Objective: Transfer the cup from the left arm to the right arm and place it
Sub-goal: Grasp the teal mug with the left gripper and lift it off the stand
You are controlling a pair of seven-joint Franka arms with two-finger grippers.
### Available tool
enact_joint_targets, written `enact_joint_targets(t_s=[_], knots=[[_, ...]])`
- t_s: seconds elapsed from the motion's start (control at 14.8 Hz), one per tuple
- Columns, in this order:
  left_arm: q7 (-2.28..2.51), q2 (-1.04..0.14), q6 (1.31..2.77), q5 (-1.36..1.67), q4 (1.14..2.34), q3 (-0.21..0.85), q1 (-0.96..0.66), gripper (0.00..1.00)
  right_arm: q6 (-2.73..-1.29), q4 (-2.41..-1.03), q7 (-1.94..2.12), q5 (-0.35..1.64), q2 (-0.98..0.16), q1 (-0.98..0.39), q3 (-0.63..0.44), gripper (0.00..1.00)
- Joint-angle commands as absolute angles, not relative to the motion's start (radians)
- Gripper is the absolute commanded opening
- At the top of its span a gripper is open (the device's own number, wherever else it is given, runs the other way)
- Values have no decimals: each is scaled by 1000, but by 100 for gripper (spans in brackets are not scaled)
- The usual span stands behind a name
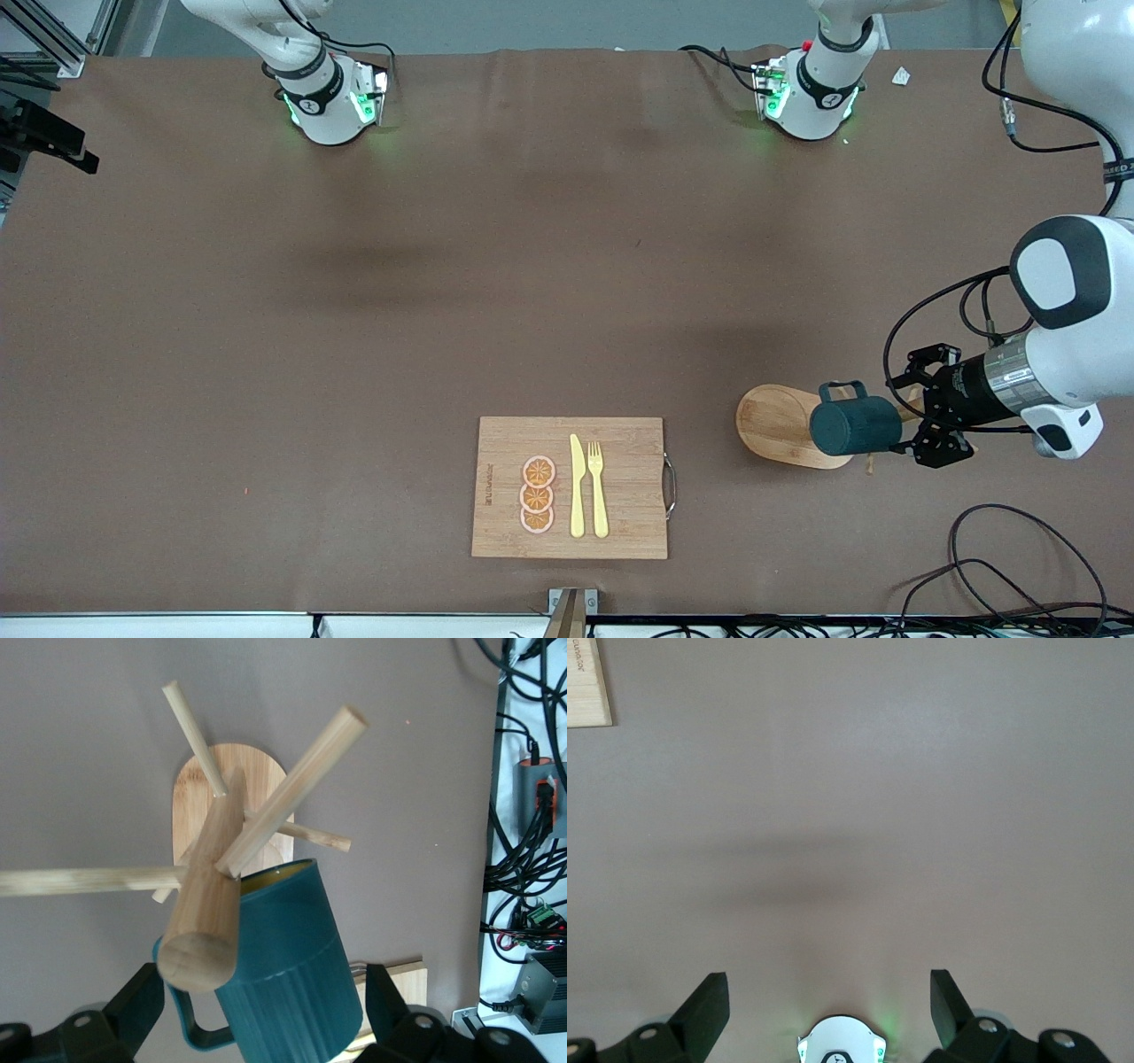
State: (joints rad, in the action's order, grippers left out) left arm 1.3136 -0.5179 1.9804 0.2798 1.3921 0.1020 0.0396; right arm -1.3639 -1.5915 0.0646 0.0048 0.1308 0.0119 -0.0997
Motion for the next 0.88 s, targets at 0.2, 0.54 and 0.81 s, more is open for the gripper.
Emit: enact_joint_targets(t_s=[0.2,0.54,0.81], knots=[[1333,-564,2020,333,1371,104,35,100,-1368,-1611,71,0,147,21,-91,100],[1333,-586,2068,336,1376,107,31,100,-1368,-1611,71,0,147,21,-91,100],[1331,-594,2083,345,1376,107,22,100,-1368,-1611,71,0,147,21,-91,100]])
